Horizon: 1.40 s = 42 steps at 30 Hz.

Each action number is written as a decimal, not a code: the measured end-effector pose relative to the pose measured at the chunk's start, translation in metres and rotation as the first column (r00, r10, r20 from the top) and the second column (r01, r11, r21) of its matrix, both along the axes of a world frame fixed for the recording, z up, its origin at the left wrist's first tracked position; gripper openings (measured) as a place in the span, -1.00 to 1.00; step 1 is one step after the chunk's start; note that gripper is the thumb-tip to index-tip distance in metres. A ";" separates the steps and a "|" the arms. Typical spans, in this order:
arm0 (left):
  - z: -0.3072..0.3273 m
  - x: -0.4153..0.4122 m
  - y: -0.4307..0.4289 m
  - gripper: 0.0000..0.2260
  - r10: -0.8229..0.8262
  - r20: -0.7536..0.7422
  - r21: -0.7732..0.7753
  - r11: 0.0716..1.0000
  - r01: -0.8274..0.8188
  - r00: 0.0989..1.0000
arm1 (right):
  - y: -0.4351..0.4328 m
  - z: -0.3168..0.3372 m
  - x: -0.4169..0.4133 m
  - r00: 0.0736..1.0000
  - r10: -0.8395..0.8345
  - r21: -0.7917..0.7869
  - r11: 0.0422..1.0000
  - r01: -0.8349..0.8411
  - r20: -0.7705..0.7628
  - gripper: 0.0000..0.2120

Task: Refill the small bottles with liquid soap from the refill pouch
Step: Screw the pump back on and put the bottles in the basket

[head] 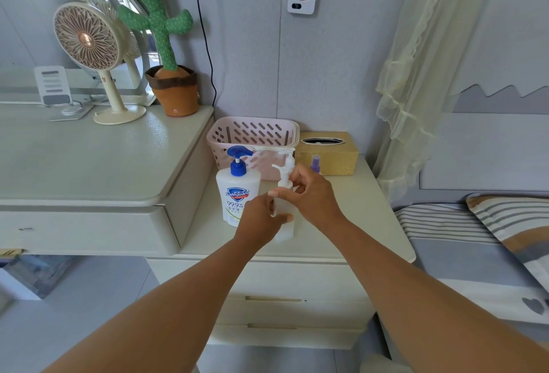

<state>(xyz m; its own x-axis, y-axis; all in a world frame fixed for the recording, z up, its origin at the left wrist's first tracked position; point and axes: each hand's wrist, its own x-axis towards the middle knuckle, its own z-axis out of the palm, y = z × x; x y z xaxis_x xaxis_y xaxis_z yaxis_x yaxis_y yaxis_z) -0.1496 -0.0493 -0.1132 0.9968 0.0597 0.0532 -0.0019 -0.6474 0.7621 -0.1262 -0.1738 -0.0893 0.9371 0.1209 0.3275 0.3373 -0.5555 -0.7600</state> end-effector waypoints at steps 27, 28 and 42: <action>-0.003 0.001 0.002 -0.72 0.001 0.020 -0.009 1.000 -0.001 1.000 | 0.001 0.002 -0.003 1.000 -0.017 0.023 1.000 0.017 -0.023 -0.62; -0.003 0.001 0.002 -0.74 0.001 0.019 -0.008 1.000 -0.001 1.000 | 0.002 0.003 -0.005 1.000 -0.009 0.025 1.000 0.010 -0.029 -0.63; -0.005 0.002 0.003 -0.73 -0.006 0.005 0.003 1.000 0.006 1.000 | 0.006 0.003 -0.009 0.999 -0.021 0.025 0.999 0.023 -0.041 -0.57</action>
<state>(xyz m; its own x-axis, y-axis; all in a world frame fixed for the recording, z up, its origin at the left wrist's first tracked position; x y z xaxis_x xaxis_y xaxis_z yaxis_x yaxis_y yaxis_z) -0.1474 -0.0464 -0.1183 0.9969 0.0535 0.0579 -0.0093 -0.6493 0.7605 -0.1347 -0.1683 -0.0862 0.9520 0.0922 0.2918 0.2937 -0.5427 -0.7869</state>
